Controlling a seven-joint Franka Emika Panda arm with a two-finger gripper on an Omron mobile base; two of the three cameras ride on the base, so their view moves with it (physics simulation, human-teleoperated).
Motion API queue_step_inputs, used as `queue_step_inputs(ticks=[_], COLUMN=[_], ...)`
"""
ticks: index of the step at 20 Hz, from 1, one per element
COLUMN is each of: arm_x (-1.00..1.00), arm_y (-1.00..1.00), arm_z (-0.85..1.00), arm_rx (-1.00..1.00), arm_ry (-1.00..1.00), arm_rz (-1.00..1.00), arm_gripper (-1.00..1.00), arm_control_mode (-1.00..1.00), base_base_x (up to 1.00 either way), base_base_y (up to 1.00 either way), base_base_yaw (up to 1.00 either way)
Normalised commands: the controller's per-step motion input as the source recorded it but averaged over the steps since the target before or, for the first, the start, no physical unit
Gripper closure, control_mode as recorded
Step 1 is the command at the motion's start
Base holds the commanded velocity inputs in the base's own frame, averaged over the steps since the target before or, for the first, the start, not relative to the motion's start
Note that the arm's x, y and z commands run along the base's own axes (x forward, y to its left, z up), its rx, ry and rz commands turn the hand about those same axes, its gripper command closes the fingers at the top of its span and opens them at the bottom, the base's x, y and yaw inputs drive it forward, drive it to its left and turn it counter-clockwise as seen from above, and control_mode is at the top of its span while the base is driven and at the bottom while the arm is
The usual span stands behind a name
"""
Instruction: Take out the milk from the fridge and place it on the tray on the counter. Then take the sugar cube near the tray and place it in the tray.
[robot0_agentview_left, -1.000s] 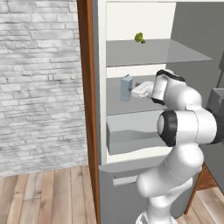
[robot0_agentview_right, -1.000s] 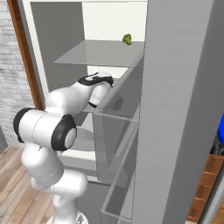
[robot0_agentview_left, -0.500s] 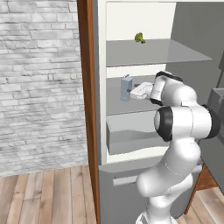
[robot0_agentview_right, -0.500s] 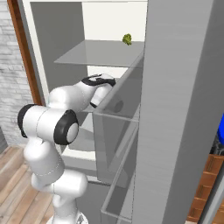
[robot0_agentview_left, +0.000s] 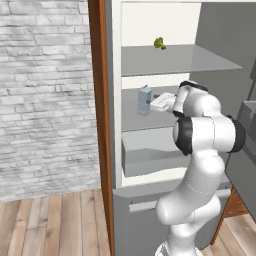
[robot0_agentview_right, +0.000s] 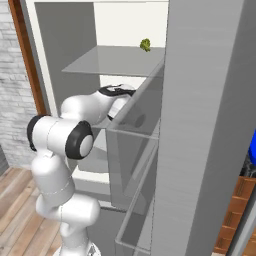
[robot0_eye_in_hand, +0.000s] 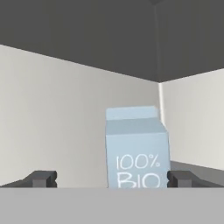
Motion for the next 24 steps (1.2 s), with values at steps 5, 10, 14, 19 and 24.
queue_step_inputs(ticks=[5, 10, 14, 19, 24], arm_x=[0.16, 0.16, 0.05, 0.07, 0.05], arm_y=[0.00, 0.02, 0.20, 0.21, 0.01], arm_z=[0.00, 0.00, 0.00, 0.00, 0.00], arm_rx=[0.00, 0.00, 0.00, 0.00, 0.00], arm_ry=[0.00, 0.00, 0.00, 0.00, 0.00], arm_rz=[0.06, 0.07, 0.06, 0.06, 0.03], arm_gripper=[-1.00, -1.00, -1.00, -1.00, -1.00], arm_control_mode=[-1.00, -1.00, -1.00, -1.00, -1.00], base_base_x=[0.00, 0.00, 0.00, 0.00, 0.00], base_base_y=[0.00, 0.00, 0.00, 0.00, 0.00], base_base_yaw=[0.00, 0.00, 0.00, 0.00, 0.00])
